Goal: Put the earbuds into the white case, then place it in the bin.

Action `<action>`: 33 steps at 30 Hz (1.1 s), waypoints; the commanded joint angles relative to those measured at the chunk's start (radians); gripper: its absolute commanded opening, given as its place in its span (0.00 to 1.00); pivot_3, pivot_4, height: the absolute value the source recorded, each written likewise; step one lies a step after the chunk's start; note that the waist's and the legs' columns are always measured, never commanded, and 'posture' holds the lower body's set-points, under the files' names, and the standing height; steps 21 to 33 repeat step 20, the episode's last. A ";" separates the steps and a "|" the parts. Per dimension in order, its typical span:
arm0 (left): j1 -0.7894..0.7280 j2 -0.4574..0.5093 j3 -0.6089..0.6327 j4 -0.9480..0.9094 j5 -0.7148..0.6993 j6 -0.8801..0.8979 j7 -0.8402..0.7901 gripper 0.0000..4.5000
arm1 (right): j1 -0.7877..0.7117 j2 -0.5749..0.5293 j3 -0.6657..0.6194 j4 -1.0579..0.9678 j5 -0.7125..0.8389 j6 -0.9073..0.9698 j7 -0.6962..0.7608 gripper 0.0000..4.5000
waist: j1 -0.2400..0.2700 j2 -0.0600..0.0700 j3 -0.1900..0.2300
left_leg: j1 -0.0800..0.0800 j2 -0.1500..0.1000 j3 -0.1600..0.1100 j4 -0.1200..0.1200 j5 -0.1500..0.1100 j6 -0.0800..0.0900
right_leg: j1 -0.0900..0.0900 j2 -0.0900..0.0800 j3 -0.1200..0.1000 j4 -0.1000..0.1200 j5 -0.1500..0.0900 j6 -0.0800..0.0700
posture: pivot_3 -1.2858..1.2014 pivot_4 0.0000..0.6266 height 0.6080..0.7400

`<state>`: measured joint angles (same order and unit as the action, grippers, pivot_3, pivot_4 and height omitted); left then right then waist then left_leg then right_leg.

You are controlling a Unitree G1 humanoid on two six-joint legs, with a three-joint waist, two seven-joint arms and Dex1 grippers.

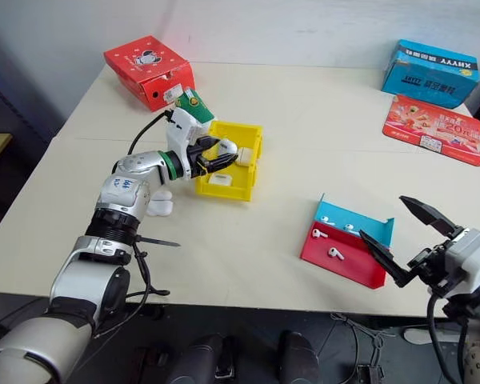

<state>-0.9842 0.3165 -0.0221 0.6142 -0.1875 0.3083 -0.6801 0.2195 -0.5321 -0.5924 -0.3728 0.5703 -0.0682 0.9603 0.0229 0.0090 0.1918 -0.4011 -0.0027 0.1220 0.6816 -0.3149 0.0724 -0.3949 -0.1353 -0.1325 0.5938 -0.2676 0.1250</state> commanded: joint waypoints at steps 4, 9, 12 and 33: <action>0.214 0.179 0.085 -0.302 -0.104 -0.110 -0.235 0.99 | -0.006 -0.114 -0.036 0.099 0.037 -0.035 0.120 1.00 | -0.017 0.001 0.000 | 0.001 0.000 0.001 -0.001 -0.001 -0.001 | -0.001 0.000 0.003 0.001 0.000 -0.001 | 0.52 0.24 1.00; 0.515 0.372 0.228 -0.443 -0.153 -0.237 -0.374 0.99 | -0.011 -0.235 -0.044 0.239 0.054 -0.058 0.298 1.00 | -0.030 0.001 0.000 | 0.005 0.002 0.001 -0.001 -0.001 -0.003 | 0.001 -0.009 0.006 0.003 -0.003 -0.005 | 0.52 0.24 1.00; 0.711 0.495 0.346 -0.419 -0.135 -0.314 -0.404 0.99 | -0.017 -0.287 -0.034 0.333 0.048 -0.097 0.410 1.00 | -0.027 0.001 0.001 | 0.009 0.002 0.000 -0.002 -0.004 -0.005 | 0.003 -0.012 0.005 0.001 -0.004 -0.007 | 0.52 0.24 1.00; 1.052 0.544 0.544 -0.482 -0.173 -0.381 -0.411 0.99 | -0.130 -0.338 0.022 0.469 -0.009 -0.181 0.475 1.00 | -0.017 0.001 0.001 | 0.011 0.000 -0.001 -0.005 -0.009 -0.008 | 0.002 -0.016 0.007 -0.001 -0.004 -0.008 | 0.52 0.24 1.00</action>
